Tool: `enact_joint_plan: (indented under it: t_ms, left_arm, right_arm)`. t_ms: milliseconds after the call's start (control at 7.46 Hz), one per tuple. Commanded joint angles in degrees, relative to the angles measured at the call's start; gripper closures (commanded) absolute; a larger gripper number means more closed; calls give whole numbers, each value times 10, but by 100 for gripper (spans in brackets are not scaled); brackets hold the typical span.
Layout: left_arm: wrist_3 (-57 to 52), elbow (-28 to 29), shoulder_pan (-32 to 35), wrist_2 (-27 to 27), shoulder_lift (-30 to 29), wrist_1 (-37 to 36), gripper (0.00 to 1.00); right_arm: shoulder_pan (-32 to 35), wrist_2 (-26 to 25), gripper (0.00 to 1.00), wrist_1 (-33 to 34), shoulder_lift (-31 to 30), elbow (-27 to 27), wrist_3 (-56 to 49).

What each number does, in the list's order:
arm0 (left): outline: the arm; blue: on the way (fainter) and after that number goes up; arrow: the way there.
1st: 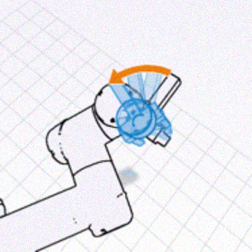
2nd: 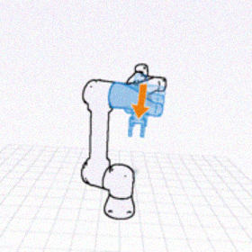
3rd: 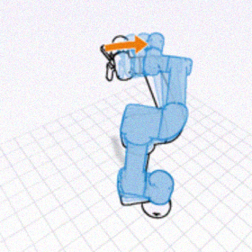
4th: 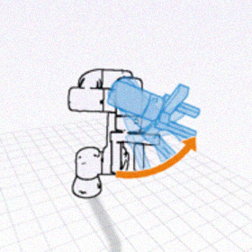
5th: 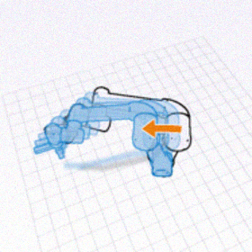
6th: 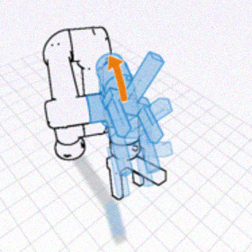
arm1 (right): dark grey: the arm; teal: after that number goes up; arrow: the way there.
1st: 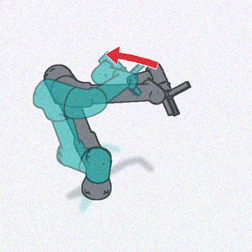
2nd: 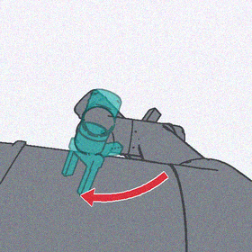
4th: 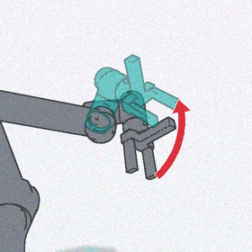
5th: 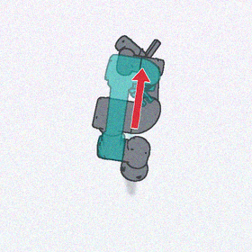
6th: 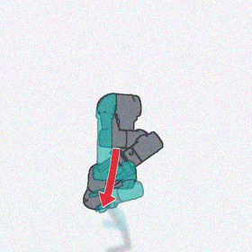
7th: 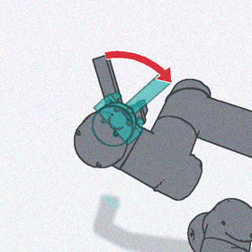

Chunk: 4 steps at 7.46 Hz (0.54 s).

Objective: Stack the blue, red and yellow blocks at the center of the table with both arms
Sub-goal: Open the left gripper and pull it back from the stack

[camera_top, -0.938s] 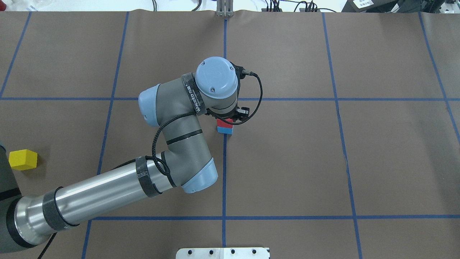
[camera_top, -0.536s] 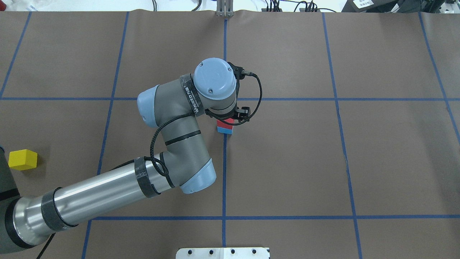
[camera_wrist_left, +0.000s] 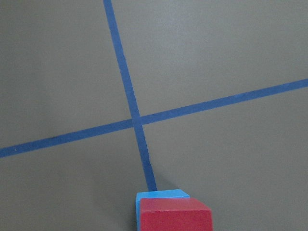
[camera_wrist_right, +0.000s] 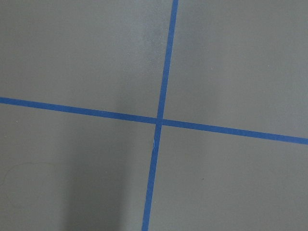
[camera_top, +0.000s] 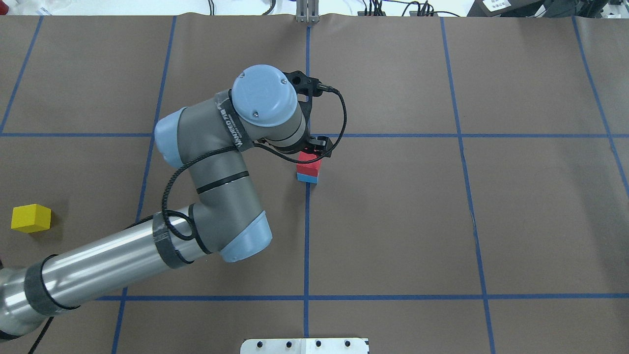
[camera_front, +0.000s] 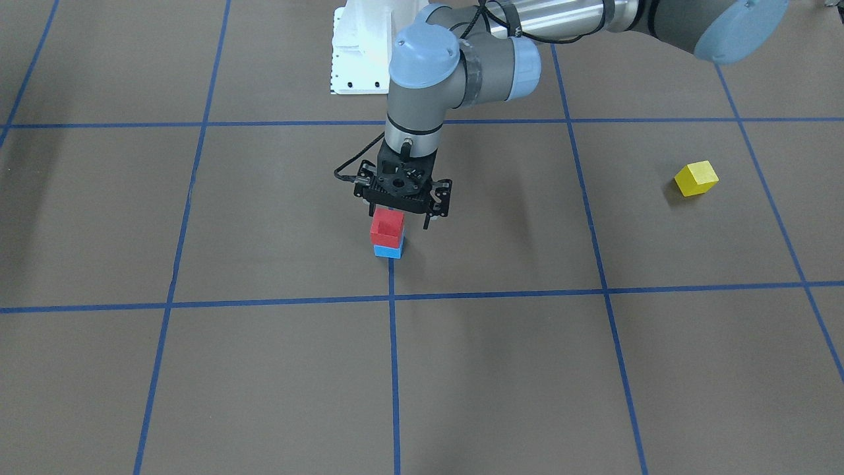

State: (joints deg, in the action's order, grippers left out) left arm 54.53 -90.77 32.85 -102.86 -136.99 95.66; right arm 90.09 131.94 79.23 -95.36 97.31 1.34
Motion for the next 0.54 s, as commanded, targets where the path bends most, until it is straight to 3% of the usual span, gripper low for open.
enact_joint_plan:
  t_ms: [0, 134, 402]
  left_arm:
    - [-38, -156, 53, -48, 131, -28, 1]
    - [-120, -207, 96, -100, 211, -26, 1]
    - [-235, -286, 169, -113, 388, -14, 0]
  right_arm:
    - [0, 2, 0, 0, -3, 2, 0]
    - [0, 1, 0, 0, -3, 1, 0]
    - [0, 1, 0, 0, -4, 1, 0]
